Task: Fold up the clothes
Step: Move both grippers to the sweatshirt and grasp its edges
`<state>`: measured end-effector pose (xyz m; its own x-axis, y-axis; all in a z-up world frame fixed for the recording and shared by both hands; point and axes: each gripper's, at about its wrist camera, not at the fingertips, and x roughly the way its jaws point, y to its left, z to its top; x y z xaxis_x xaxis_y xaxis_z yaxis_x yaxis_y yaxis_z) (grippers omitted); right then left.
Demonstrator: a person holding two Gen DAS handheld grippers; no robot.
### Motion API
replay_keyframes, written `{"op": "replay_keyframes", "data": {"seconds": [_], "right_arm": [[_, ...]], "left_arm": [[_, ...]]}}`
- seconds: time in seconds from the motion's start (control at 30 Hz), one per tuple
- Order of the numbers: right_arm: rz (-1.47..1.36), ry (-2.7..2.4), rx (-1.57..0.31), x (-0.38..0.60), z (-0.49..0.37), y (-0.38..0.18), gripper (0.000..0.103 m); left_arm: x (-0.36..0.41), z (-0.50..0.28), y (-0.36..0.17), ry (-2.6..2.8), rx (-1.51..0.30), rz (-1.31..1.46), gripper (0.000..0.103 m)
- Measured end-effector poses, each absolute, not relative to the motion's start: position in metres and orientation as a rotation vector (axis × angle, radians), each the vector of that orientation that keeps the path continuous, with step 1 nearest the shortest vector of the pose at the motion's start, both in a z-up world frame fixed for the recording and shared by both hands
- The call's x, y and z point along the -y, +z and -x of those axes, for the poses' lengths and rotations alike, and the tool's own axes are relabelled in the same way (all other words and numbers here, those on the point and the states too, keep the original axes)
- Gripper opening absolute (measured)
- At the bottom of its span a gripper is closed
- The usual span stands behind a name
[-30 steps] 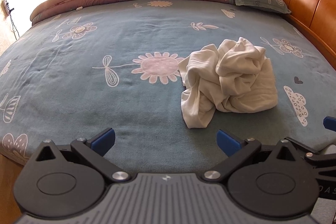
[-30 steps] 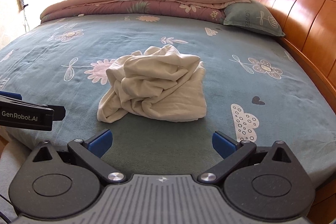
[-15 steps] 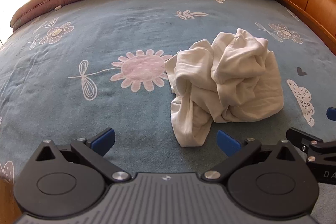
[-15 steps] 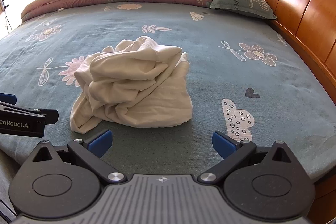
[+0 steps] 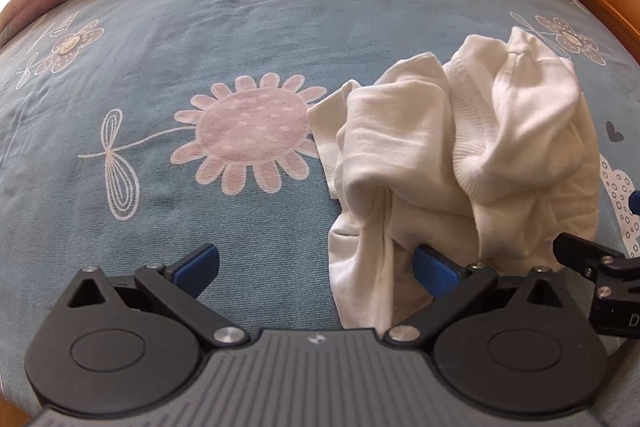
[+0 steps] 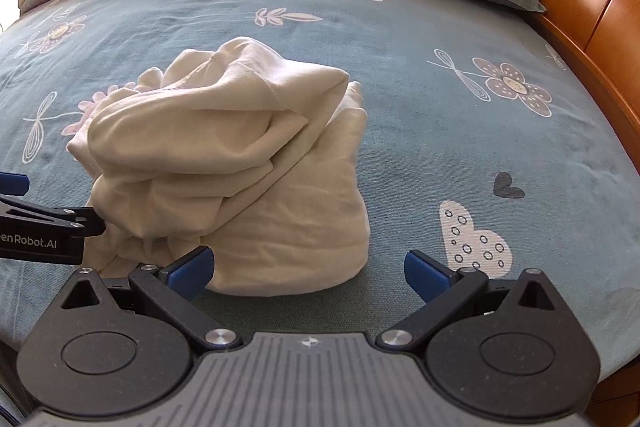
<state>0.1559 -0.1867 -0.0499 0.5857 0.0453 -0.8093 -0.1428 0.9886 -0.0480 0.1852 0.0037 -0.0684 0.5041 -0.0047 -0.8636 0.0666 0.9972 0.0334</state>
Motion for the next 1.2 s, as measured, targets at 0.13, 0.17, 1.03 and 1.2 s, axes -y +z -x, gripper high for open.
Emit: {"op": "replay_keyframes", "data": {"seconds": [0.13, 0.17, 1.03, 1.2], "right_arm": [[0.127, 0.131, -0.964, 0.182, -0.177, -0.062, 0.103], [0.133, 0.136, -0.971, 0.180, -0.182, -0.066, 0.103], [0.201, 0.232, -0.853, 0.187, -0.164, -0.067, 0.103], [0.237, 0.258, -0.786, 0.182, -0.153, -0.041, 0.103]], "left_arm": [[-0.002, -0.199, -0.083, -0.057, -1.073, -0.061, 0.103], [-0.002, -0.200, -0.086, -0.063, -1.073, -0.062, 0.103], [-0.011, -0.188, -0.088, -0.213, -0.959, -0.135, 0.102], [-0.022, -0.176, -0.074, -0.223, -0.914, -0.150, 0.102]]}}
